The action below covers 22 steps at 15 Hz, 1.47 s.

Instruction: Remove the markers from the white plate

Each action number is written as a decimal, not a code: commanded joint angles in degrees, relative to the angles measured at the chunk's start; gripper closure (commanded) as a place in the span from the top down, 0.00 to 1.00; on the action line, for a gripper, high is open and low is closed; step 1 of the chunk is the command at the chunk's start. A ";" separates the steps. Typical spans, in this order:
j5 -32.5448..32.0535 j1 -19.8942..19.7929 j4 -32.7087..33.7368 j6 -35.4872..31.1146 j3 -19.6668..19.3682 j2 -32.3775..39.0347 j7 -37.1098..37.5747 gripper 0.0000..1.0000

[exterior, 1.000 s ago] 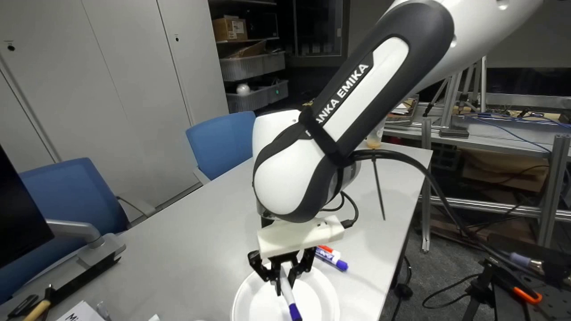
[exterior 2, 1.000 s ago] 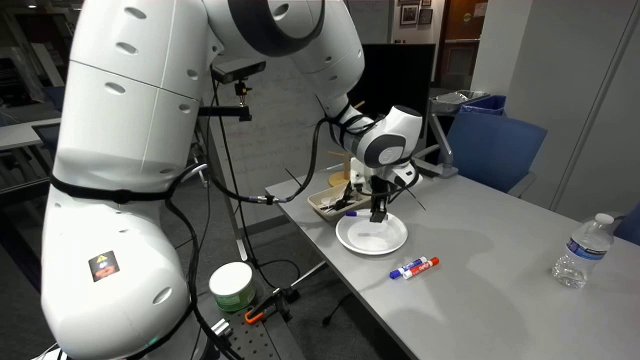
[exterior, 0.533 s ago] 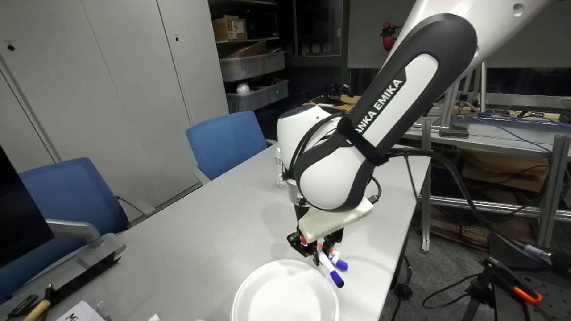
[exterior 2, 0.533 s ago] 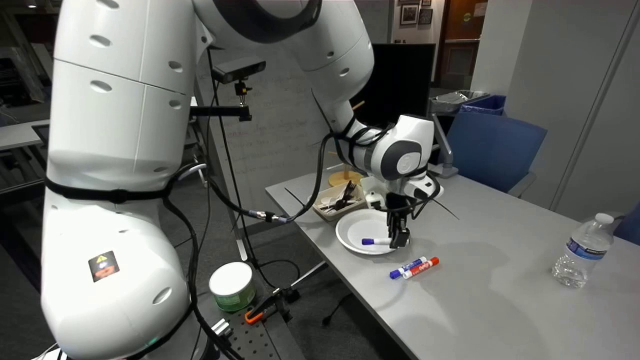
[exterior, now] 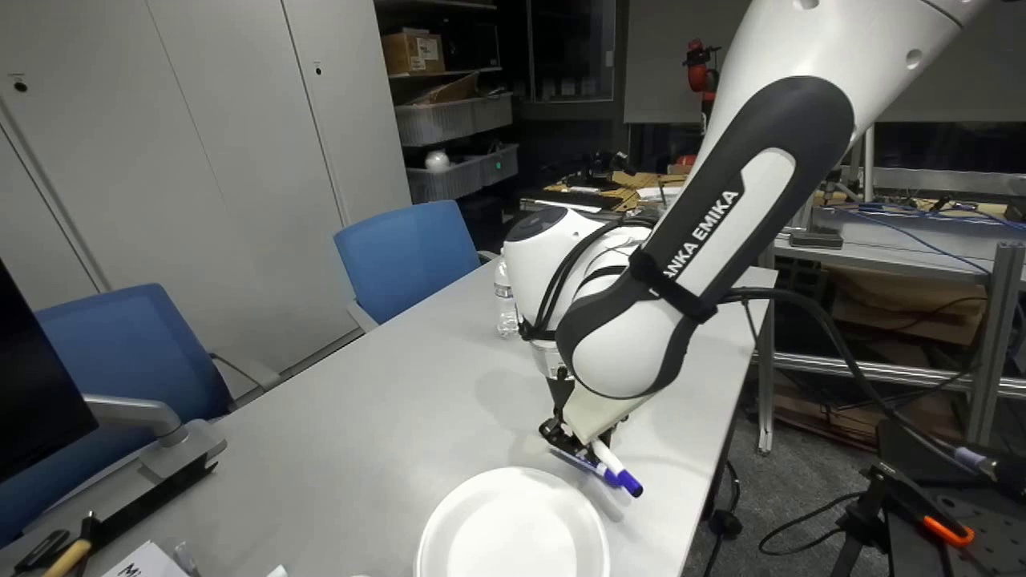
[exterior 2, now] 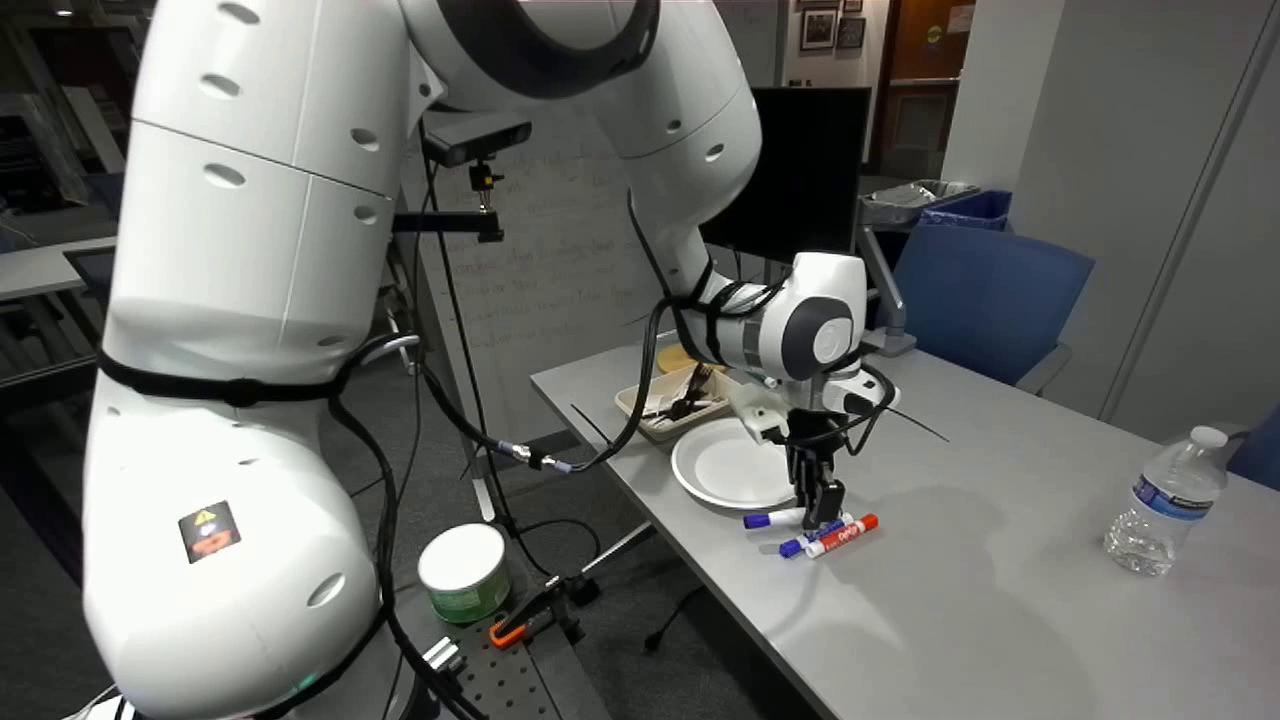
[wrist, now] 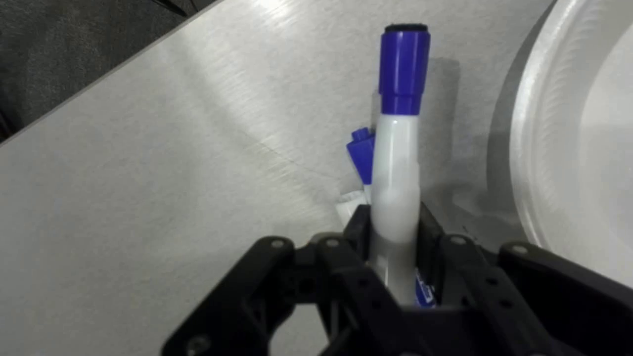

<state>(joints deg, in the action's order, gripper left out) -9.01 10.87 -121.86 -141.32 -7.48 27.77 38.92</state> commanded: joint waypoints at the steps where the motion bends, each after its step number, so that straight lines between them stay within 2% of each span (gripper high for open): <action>1: -2.23 1.83 2.66 -2.05 -1.35 3.70 3.87 0.06; 7: -2.72 3.77 7.09 -4.42 -3.05 7.60 7.28 0.06; 13: -4.49 5.25 9.61 -3.70 -4.79 9.19 8.99 0.06; 15: -4.50 5.32 9.91 -3.26 -4.85 9.35 8.96 0.50; 17: -4.33 5.32 10.08 -3.04 -4.84 9.37 8.90 0.54; 22: -3.46 5.09 10.26 -3.11 -4.47 9.65 9.32 0.90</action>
<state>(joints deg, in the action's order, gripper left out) -11.94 15.06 -113.13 -145.17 -11.29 36.25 46.25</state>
